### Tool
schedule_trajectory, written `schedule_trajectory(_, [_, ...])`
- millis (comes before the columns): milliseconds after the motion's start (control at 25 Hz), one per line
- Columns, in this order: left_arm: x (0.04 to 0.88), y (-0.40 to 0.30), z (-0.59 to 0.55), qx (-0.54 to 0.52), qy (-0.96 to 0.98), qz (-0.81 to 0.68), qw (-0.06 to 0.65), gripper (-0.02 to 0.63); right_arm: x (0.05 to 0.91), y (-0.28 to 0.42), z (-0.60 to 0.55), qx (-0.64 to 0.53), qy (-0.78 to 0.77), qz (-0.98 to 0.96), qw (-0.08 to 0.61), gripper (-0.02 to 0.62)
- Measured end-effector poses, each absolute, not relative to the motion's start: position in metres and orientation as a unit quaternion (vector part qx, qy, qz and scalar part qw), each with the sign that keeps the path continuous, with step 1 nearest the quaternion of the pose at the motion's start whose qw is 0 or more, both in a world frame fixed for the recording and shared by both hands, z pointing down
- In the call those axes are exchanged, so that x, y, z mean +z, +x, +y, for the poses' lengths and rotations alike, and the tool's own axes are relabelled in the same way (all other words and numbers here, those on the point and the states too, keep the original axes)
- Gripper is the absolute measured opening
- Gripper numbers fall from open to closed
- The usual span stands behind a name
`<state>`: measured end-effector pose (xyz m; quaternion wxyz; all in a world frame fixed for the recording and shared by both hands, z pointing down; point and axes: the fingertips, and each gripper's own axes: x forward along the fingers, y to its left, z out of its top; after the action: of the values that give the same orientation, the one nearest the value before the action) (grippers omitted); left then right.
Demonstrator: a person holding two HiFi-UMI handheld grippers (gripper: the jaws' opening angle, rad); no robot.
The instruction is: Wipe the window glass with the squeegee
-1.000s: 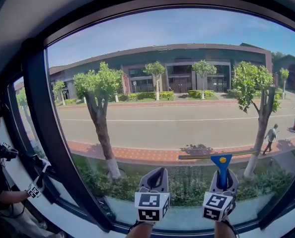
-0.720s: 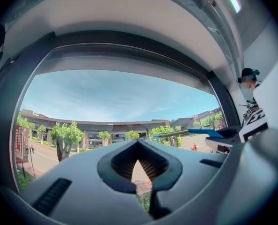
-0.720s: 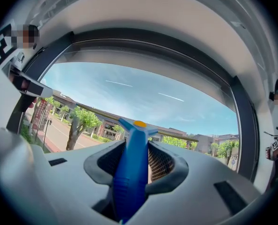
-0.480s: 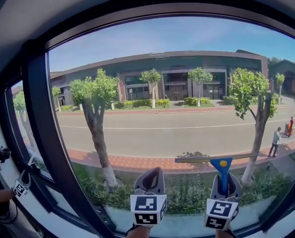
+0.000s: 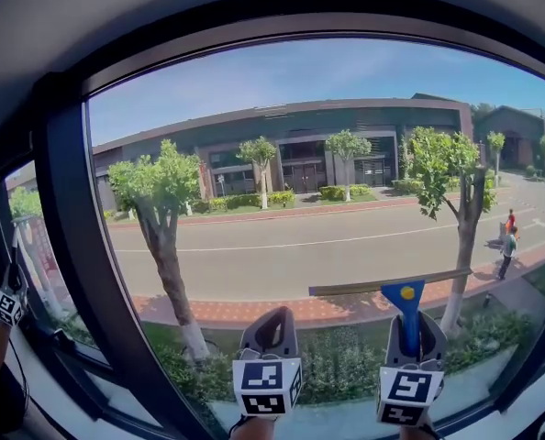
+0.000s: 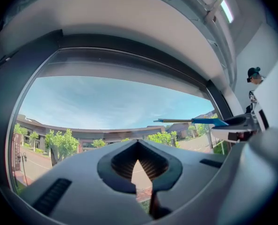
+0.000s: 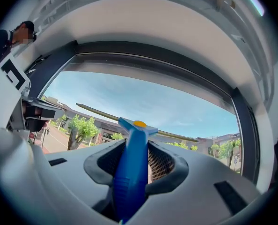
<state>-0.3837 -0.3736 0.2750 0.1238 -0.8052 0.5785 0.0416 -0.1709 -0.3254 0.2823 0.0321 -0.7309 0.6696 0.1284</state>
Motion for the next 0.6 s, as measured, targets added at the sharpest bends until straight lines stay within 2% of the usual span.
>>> schedule_trajectory(240, [0.248,-0.415,-0.376,0.054,-0.816,0.56,0.135,0.001,0.237,-0.215,-0.319,0.155,-0.732,0.661,0.058,0.14])
schedule_trajectory(440, [0.206,-0.42,-0.378,0.078,-0.819,0.547,0.152,0.0,0.197,-0.22,-0.321,0.205,-0.741,0.639,0.029,0.141])
schedule_trajectory(600, [0.184,-0.423,-0.38,0.087,-0.823,0.537,0.162,0.0,0.165,-0.227,-0.323,0.209,-0.743,0.635,0.041,0.141])
